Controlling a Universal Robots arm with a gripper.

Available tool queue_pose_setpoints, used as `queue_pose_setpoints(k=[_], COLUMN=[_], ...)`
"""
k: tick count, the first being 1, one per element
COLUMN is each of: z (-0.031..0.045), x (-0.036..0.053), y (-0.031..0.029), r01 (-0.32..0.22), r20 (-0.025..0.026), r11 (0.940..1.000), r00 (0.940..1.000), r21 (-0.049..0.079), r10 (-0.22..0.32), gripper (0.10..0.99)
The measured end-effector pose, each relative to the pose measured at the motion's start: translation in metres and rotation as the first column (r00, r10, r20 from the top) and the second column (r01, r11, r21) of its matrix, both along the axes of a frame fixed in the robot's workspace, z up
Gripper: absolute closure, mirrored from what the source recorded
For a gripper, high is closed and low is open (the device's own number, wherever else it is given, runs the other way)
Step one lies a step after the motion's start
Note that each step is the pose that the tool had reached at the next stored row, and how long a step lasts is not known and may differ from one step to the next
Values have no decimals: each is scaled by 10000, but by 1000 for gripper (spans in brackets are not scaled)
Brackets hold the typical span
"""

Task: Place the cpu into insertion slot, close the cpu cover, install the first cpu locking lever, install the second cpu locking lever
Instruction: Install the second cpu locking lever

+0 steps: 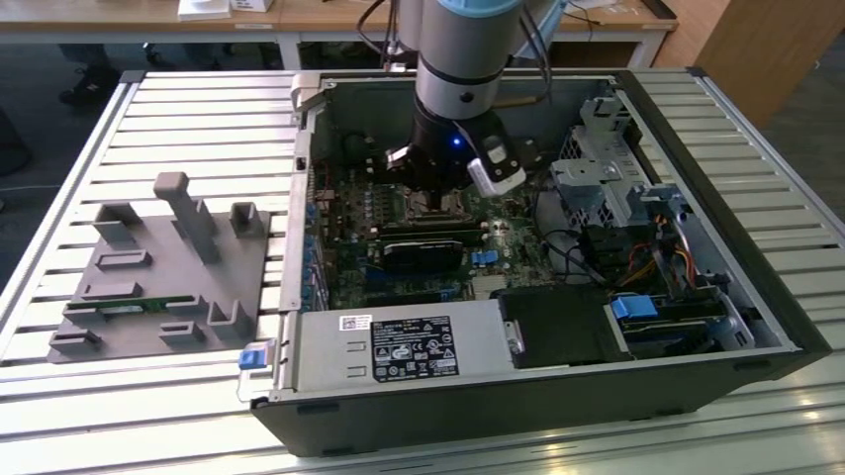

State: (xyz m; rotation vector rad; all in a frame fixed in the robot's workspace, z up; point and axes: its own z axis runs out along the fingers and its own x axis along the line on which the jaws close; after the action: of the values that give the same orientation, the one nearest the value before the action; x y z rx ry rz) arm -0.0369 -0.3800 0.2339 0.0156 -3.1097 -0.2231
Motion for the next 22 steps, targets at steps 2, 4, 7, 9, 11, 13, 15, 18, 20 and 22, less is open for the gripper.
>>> queue_pose_setpoints(k=[2, 4, 7, 9, 11, 13, 15, 18, 20, 22], z=[-21, -56, -112, -134, -137, -137, -138, -138, -138, -137], x=[-16, -22, -33, -46, -65, -82, -102, -109, -117, -133], y=[0, 0, -1, -7, -20, -38, -58, -98, -116, -132], r01=[1, 0, 0, -1, -1, -1, 0, 0, 1, 1], r20=[0, -4, -10, -11, -10, -11, -10, -10, -10, -11], r11=[10000, 10000, 10000, 10000, 9999, 9995, 9991, 9989, 9988, 9987], r00=[10000, 10000, 10000, 10000, 10000, 10000, 10000, 10000, 10000, 10000], r21=[0, 1, 0, 11, 149, 321, 430, 469, 480, 510], r10=[-1, 0, 0, 1, 1, 1, 0, 1, 0, 0], gripper=[980, 980, 980, 980, 980, 980, 980, 980, 980, 980])
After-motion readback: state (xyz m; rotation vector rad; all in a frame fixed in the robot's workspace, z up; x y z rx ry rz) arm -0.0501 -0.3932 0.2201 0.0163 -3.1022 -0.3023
